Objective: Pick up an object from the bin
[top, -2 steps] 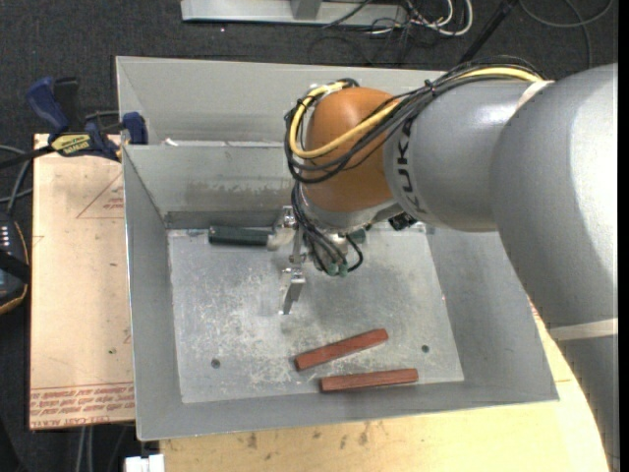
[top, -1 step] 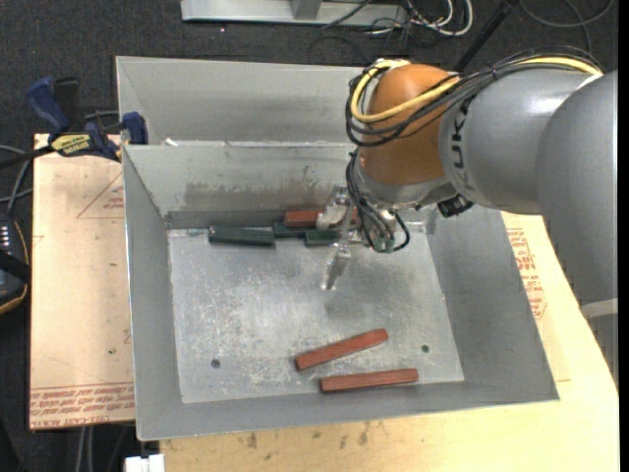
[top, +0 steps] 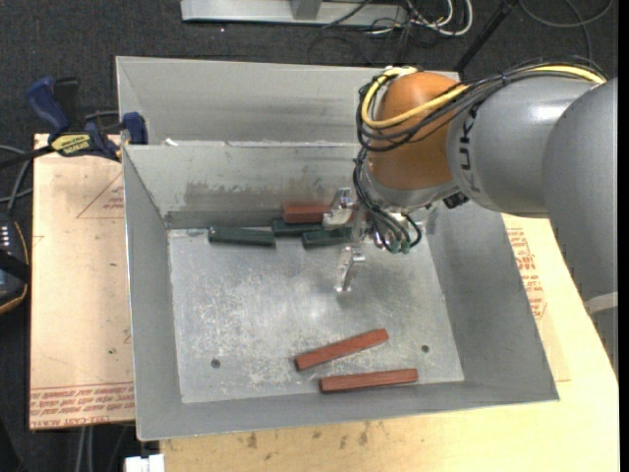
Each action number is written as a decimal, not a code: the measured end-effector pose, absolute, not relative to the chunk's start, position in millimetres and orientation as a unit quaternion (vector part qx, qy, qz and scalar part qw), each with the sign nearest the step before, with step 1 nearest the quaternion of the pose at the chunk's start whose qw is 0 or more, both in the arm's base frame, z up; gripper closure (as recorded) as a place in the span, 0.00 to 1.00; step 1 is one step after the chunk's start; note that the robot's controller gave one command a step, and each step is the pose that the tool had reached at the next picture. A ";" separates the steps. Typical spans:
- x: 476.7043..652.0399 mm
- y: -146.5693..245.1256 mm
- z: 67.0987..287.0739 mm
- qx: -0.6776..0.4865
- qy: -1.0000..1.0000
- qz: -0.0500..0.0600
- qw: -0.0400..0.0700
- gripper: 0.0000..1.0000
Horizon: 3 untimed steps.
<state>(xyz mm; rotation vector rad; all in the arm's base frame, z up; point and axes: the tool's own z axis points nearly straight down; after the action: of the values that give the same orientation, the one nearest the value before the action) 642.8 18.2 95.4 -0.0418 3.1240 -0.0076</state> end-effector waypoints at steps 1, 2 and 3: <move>663.6 -18.3 79.4 0.037 0.999 0.002 0.010 1.00; 663.5 -18.4 79.4 0.037 0.999 0.002 0.010 1.00; 665.5 -18.1 130.0 0.038 0.999 0.001 0.004 1.00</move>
Offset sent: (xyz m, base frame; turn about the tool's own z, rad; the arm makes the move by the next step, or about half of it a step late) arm 0.0000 0.0000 0.0000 0.0000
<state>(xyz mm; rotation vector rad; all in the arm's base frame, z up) 665.5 -18.1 130.0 0.1184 3.1316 0.0020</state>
